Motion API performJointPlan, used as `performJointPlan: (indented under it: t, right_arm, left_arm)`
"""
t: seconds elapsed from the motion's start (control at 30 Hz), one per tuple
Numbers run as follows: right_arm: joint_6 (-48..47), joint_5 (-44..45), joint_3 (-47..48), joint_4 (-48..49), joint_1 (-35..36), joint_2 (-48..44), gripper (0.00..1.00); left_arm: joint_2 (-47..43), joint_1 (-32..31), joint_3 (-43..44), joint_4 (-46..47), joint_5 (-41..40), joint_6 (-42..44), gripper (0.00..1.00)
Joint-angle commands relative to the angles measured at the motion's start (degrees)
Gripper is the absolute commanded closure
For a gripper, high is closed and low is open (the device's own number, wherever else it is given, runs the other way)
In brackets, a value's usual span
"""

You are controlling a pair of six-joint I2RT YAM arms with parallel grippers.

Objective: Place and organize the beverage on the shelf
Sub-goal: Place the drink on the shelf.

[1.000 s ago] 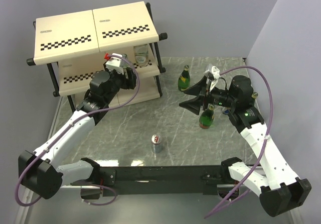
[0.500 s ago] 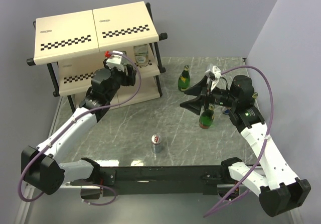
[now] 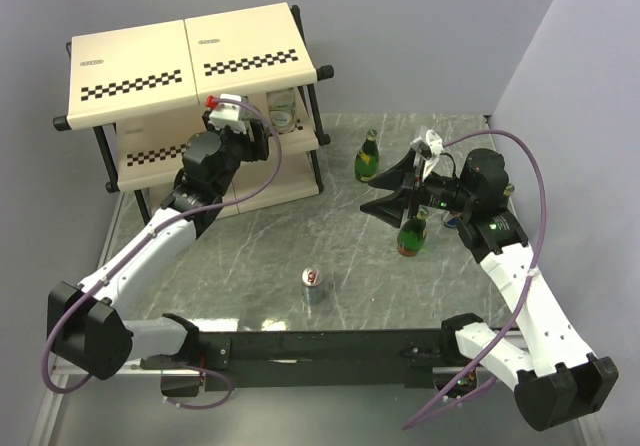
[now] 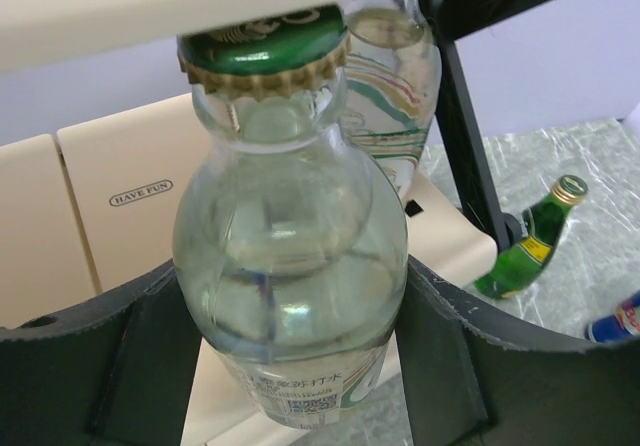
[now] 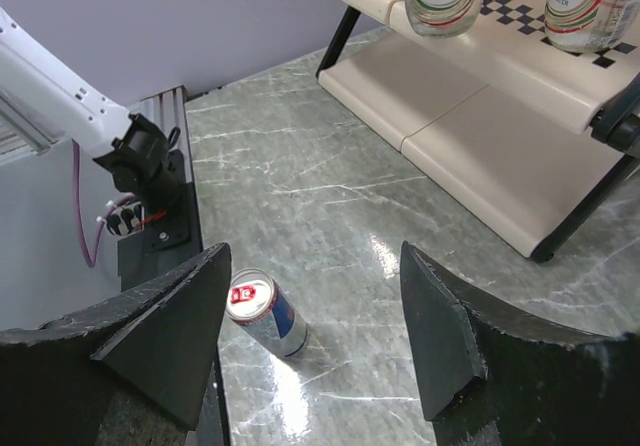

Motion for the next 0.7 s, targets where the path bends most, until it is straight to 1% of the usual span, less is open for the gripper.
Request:
performJointPlan:
  t: [0.0, 0.27, 0.67]
  right_arm:
    - [0.84, -1.33, -0.73, 2.64, -0.61, -0.78, 0.25]
    - [0.84, -1.51, -0.81, 2.81, -0.79, -0.78, 0.26]
    - [0.76, -1.86, -0.9, 2.73, -0.88, -0.43, 0.26]
  left_arm:
    - [-0.87, 0.4, 5.18, 13.81, -1.6, 0.8, 1.0]
    - [1.15, 0.84, 6.58, 13.9, -1.87, 1.32, 1.0]
    - [3.0, 0.84, 5.62, 17.86, -4.33, 3.17, 1.0]
